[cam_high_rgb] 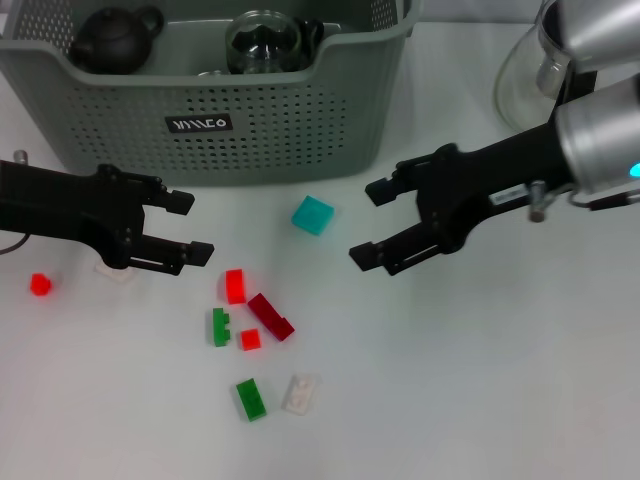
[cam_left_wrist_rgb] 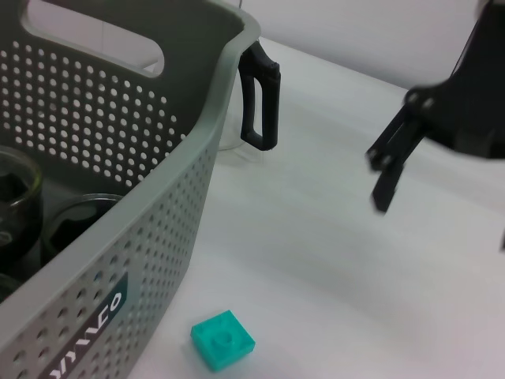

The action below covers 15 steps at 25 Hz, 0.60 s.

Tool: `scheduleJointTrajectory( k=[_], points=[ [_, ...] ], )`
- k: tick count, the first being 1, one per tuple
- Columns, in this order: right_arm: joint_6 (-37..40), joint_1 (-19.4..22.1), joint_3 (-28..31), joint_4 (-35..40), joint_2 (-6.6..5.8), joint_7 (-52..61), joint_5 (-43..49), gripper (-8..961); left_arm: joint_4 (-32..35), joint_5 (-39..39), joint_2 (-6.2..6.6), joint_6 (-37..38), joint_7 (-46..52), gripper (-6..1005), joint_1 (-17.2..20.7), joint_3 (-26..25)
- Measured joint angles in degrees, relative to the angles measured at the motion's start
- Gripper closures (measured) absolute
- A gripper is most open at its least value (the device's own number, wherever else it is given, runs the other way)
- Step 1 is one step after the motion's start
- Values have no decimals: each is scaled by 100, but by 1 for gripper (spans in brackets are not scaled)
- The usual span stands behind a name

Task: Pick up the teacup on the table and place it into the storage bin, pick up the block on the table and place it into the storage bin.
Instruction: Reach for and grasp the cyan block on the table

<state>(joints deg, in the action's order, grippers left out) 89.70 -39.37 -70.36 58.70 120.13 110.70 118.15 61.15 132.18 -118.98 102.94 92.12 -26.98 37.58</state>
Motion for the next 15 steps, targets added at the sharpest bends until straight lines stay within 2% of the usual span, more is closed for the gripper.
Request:
scheduleJointTrajectory(
  k=[3, 7, 15],
  points=[
    [-478, -284, -102, -717, 17, -264, 102, 23, 2, 3, -9, -5, -1, 245, -3, 4],
    [-1455, -531, -604, -1346, 48, -482, 98, 23, -13, 3, -20, -8, -1, 245, -3, 4],
    [-3046, -628, -2043, -1778, 71, -578, -489, 22, -34, 1, -42, -64, -1, 246, 11, -4]
  ],
)
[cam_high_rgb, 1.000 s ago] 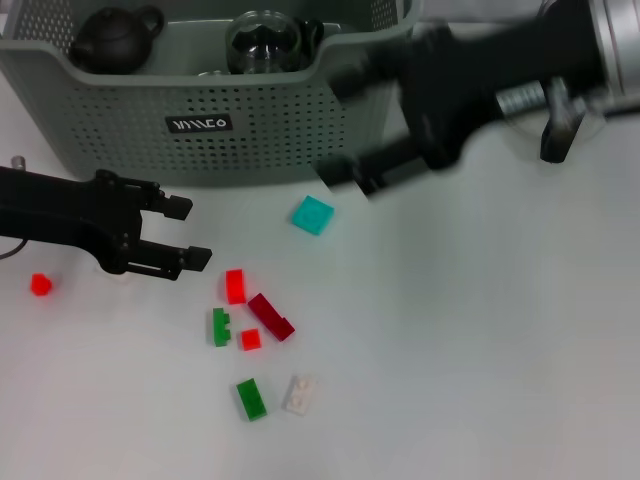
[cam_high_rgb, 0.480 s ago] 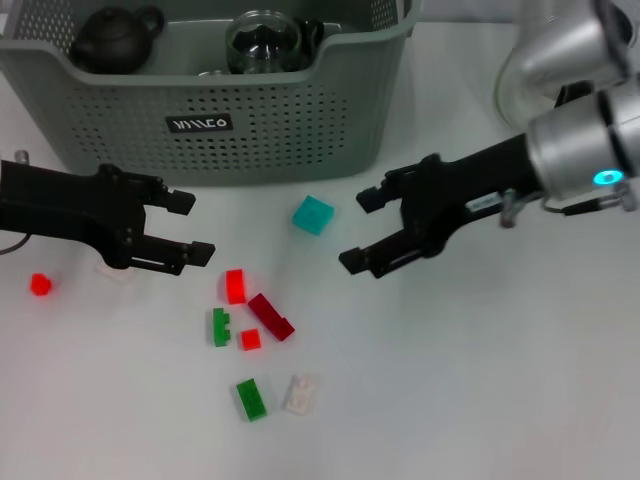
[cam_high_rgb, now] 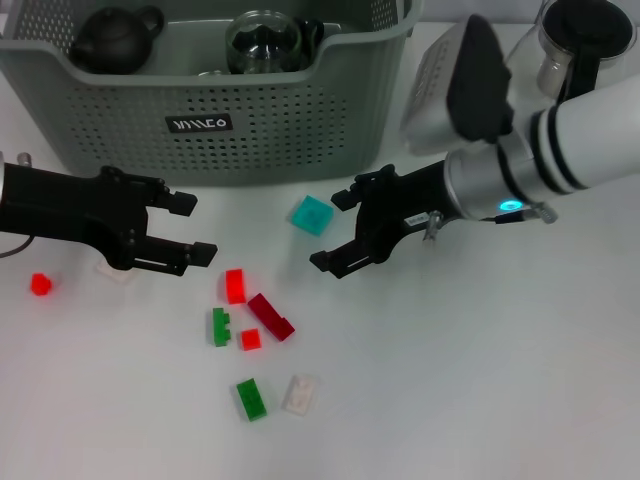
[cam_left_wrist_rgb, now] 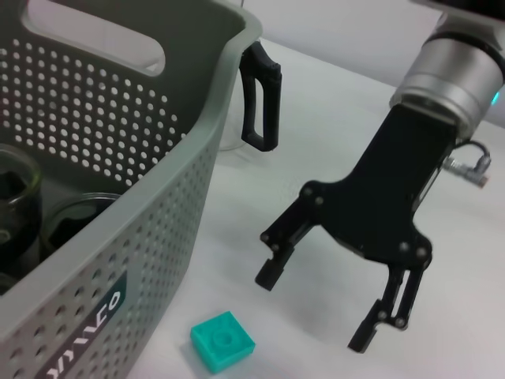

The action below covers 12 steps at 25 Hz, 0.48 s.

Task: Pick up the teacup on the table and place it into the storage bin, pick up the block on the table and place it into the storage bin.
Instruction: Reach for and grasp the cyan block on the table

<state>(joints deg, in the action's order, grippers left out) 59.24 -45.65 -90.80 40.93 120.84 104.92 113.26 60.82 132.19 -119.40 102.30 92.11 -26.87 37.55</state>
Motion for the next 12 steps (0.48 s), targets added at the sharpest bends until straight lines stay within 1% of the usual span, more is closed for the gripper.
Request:
scheduleJointTrajectory(
  k=[5, 12],
  points=[
    [-456, -10, -377, -85, 7, 32, -167, 28, -10, -13, -7, -12, 0, 246, 14, 7],
    [-853, -64, -461, -279, 16, 51, -271, 34, -10, -42, -9, -21, -4, 246, 24, 7]
  ],
)
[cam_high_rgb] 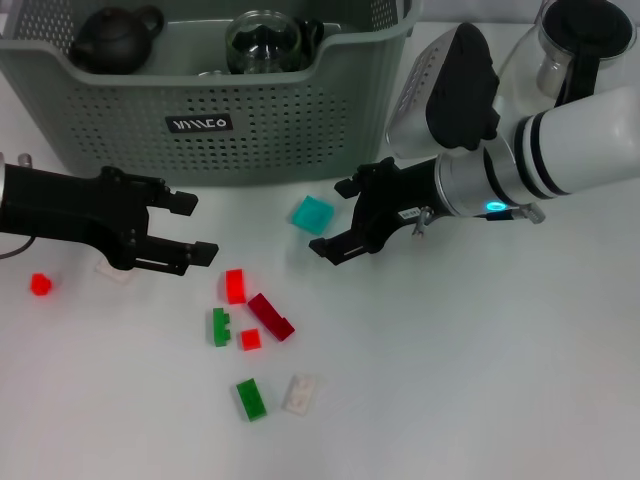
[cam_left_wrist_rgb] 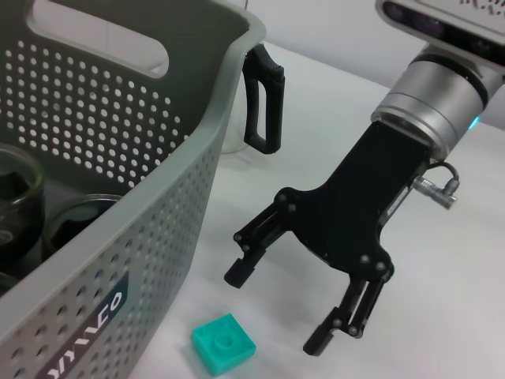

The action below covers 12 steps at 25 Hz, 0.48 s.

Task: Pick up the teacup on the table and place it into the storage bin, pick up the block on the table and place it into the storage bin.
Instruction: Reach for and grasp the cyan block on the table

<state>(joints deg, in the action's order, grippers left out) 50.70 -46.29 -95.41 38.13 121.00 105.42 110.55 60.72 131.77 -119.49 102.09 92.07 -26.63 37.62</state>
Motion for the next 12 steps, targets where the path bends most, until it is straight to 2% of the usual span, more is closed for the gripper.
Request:
scheduleJointTrajectory(
  k=[8, 12],
  points=[
    [-239, -266, -70, -429, 19, -3, -118, 55, 1, 10, -22, 1, -22, 246, -11, 0],
    [-426, -319, -292, -527, 28, -15, -354, 66, 1, 21, -33, 2, -29, 246, -13, 0]
  ],
)
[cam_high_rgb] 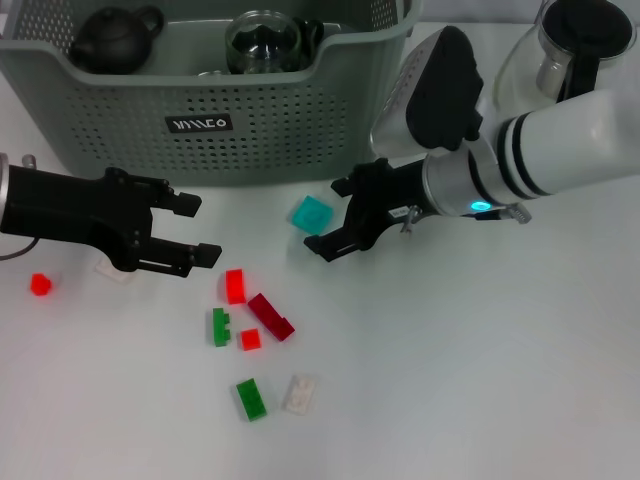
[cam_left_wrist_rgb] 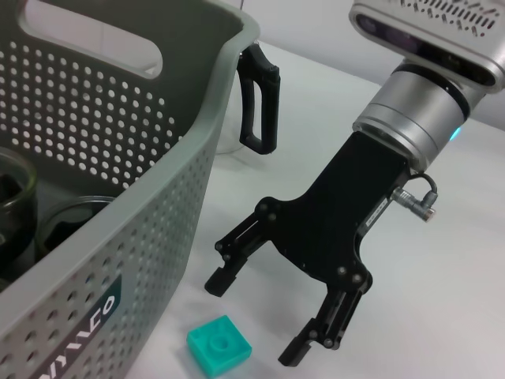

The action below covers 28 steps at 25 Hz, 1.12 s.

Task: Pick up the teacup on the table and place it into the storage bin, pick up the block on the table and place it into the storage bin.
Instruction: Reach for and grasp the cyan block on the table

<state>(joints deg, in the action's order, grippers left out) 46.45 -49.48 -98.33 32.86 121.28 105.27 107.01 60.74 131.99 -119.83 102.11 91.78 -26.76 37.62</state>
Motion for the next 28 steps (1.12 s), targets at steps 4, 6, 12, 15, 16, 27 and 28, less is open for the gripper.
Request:
scheduleJointTrajectory(
  k=[4, 6, 12, 15, 16, 27, 28],
  points=[
    [-225, -5, -285, -13, -3, -23, -281, 77, 0, -9, -7, 8, -10, 246, 7, 0],
    [-316, -7, -389, -20, 1, -4, -344, 82, 0, -8, -11, 10, -15, 246, 5, 0],
    [-469, -14, -457, -98, 2, 14, -500, 98, 0, -9, -14, 11, -36, 246, 1, 0],
    [-540, -31, -484, -183, 1, 14, -612, 113, 0, 1, -14, 7, -44, 246, 0, 0],
    [-560, -36, -492, -199, 1, 15, -632, 119, 0, 6, -15, 7, -47, 246, -1, -1],
    [-585, -88, -515, -387, 31, 16, -755, 130, 0, -18, -30, -8, -102, 246, -8, -15],
    [-586, -90, -528, -397, 34, 11, -795, 130, 0, -18, -30, -18, -103, 246, -9, -14]
  ],
)
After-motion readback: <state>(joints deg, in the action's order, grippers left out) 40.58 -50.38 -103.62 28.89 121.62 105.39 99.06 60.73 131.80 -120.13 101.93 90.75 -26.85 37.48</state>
